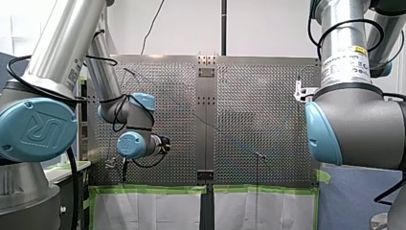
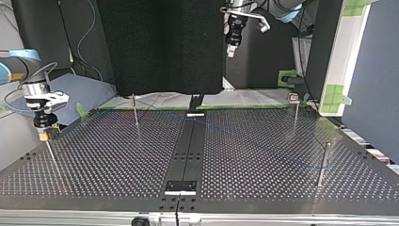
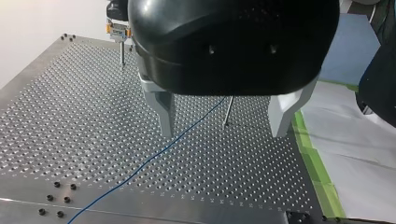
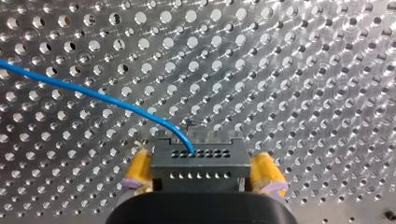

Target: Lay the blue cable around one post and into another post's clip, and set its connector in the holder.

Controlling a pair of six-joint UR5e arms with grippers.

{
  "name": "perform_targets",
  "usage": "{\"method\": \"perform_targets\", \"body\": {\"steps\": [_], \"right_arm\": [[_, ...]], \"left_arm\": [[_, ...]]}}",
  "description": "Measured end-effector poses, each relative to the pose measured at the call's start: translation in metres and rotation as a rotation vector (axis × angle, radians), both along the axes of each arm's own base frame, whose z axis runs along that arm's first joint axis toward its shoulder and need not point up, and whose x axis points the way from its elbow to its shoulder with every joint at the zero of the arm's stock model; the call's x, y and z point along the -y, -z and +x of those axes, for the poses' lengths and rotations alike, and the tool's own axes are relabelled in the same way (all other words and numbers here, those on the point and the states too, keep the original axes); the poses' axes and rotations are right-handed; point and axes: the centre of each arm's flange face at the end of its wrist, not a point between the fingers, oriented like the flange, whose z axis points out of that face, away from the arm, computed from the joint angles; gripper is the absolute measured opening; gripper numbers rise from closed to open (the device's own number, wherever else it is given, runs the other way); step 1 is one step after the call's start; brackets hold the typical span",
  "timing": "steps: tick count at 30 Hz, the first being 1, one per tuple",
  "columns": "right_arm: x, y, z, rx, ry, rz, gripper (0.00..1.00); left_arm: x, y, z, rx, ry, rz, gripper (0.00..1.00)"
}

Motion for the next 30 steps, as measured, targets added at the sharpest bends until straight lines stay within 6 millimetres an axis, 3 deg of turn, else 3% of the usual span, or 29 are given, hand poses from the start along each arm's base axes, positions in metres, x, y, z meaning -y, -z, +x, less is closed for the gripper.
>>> {"method": "perform_targets", "body": {"steps": [7, 12, 14, 30], "right_arm": [[-0.0002, 0.0001, 0.0004, -0.002, 0.002, 0.001, 0.81], [-0.0003, 0.0003, 0.0005, -0.002, 0.003, 0.002, 0.89], [-0.0002, 0.0004, 0.0003, -0.001, 0.006, 0.002, 0.99], [0.0001, 0.0004, -0.0005, 0.000, 0.014, 0.003, 0.99]], "left_arm": [[0.0000, 0.0001, -0.0001, -0.001, 0.000, 0.001, 1.00], [-0.0001, 0.0001, -0.0002, -0.001, 0.000, 0.001, 1.00], [0.0000, 0.0001, -0.0002, -0.001, 0.000, 0.001, 1.00], [0.0000, 0.0002, -0.0003, -0.002, 0.000, 0.002, 1.00]]}}
